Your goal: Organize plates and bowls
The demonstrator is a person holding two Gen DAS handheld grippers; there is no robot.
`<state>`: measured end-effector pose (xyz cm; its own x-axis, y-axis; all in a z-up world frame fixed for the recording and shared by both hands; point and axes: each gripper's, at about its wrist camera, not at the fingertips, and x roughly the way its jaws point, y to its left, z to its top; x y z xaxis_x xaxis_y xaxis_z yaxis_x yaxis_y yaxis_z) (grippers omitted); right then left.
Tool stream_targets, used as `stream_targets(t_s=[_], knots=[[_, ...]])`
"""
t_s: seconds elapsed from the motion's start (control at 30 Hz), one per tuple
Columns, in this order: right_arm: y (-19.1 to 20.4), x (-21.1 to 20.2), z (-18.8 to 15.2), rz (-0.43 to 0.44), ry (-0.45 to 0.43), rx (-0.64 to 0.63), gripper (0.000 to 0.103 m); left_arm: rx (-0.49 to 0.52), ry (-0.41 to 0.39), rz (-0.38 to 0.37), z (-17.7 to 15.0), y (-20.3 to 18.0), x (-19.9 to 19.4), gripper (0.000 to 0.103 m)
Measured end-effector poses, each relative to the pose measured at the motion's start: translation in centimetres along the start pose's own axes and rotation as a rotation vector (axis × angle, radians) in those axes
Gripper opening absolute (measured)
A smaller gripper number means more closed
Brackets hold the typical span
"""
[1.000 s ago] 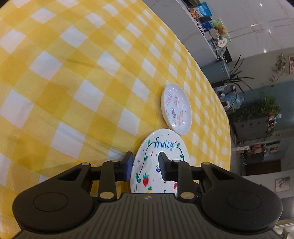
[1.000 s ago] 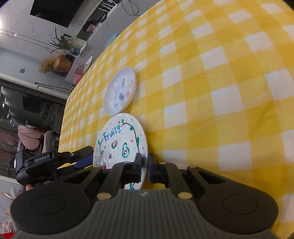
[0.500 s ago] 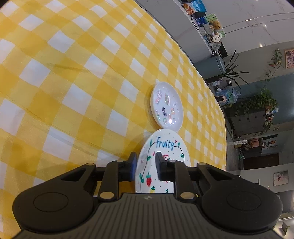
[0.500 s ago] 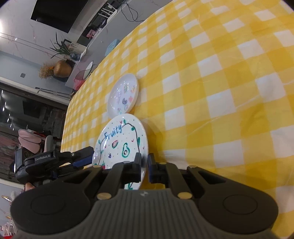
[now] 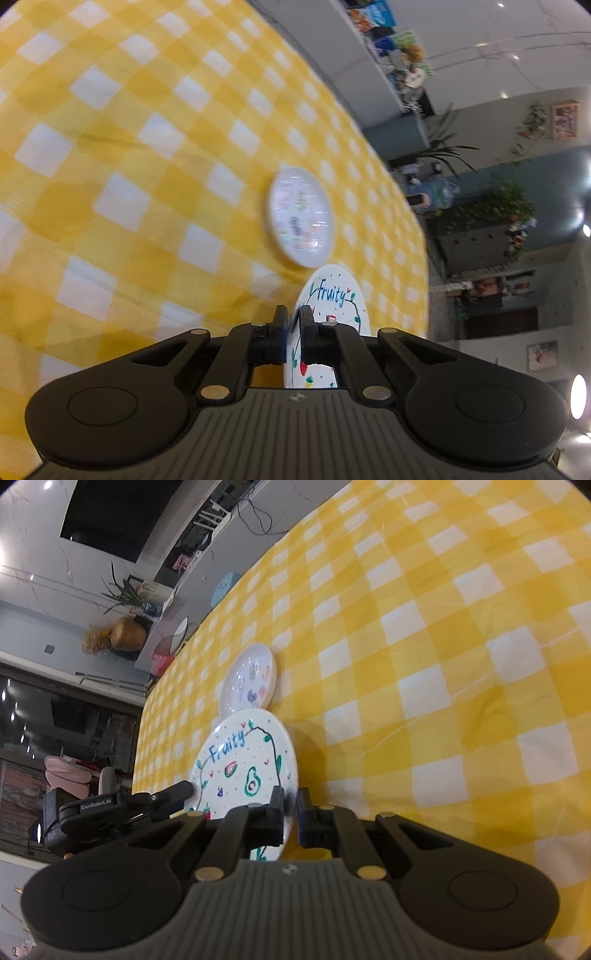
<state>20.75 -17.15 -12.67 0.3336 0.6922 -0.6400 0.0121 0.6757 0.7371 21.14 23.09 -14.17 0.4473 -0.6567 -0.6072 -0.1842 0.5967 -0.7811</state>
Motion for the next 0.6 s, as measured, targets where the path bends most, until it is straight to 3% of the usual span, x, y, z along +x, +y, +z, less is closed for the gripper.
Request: stream_targets(t_s=[0.43, 0.6], knots=[[-1.4, -8.3, -2.0, -0.053, -0.123, 0.064, 0.004, 0.14, 0.155, -0.099, 0.4, -6.0, 4.7, 0.006], [-2.6, -10.9, -4.3, -0.064, -0.127, 0.112, 0.004, 0.219, 0.238, -0.088, -0.7, -7.7, 6.8, 0.006]])
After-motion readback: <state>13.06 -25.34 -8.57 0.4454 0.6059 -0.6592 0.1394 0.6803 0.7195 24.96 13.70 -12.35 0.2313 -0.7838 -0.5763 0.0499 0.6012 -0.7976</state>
